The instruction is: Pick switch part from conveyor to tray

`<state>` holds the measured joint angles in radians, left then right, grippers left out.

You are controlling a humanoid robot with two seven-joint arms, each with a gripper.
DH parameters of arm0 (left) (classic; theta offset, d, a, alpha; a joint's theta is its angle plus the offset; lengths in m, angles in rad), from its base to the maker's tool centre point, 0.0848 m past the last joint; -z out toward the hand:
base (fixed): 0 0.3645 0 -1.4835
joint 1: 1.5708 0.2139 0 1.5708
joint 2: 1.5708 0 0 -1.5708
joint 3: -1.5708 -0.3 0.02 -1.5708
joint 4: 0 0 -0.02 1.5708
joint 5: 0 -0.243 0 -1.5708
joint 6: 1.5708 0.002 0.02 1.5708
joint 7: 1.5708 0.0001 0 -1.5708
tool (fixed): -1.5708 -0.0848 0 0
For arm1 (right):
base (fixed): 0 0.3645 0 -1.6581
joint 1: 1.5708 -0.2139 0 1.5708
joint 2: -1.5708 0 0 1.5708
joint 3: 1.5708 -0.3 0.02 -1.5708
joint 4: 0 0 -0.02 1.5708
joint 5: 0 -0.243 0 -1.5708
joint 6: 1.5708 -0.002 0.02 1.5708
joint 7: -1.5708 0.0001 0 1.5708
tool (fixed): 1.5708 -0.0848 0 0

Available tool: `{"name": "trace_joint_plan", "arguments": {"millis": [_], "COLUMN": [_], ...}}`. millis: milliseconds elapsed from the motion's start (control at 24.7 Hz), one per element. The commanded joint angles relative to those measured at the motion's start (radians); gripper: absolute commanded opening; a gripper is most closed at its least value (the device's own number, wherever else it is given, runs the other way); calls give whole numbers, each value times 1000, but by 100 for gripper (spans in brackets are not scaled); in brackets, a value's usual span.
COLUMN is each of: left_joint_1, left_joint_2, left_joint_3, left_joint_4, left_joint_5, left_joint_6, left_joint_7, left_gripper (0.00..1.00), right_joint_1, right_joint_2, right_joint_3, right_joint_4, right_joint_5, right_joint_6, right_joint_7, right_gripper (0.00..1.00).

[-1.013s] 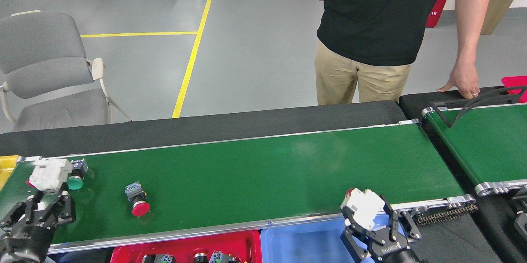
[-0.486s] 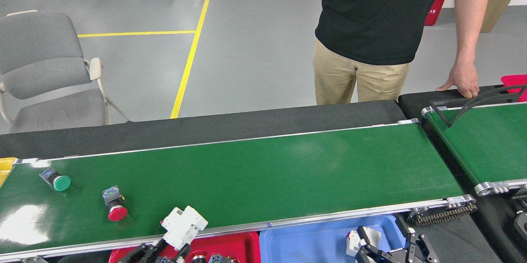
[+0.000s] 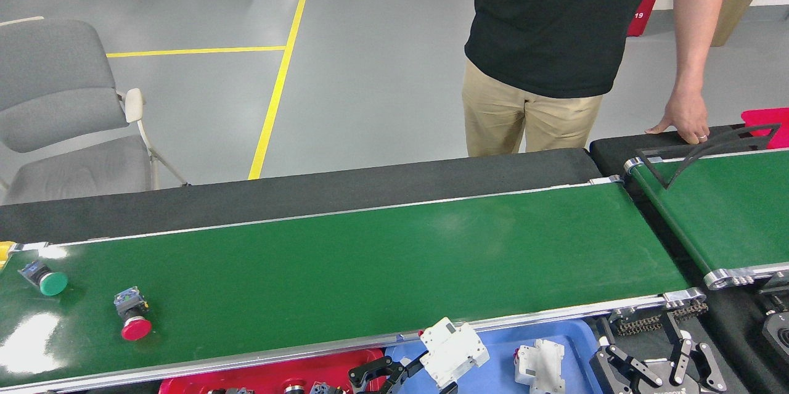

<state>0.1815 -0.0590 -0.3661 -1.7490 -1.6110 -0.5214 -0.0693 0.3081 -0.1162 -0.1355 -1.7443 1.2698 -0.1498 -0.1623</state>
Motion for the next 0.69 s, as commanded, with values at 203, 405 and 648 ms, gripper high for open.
{"name": "trace_joint_plan", "arguments": {"millis": [203,405,648], "left_joint_1": [-1,-2,-7], "left_joint_2": [-4,11,125], "left_joint_3": [208,658,947], "left_joint_4": [-21,-10,148], "left_joint_5": [-1,36,89], "left_joint_6": [175,208,95], "left_joint_7": [-3,-1,-1], "left_gripper": [100,100,100], "right_joint_1": [23,23,9], "right_joint_2": [-10,-5,0], "right_joint_3": [-29,-21,-16], "right_joint_4": [3,2,-12], "right_joint_5": [-3,-1,-3], "right_joint_6": [-40,-43,-108], "right_joint_7": [10,63,89], "right_gripper": [100,100,100]}}
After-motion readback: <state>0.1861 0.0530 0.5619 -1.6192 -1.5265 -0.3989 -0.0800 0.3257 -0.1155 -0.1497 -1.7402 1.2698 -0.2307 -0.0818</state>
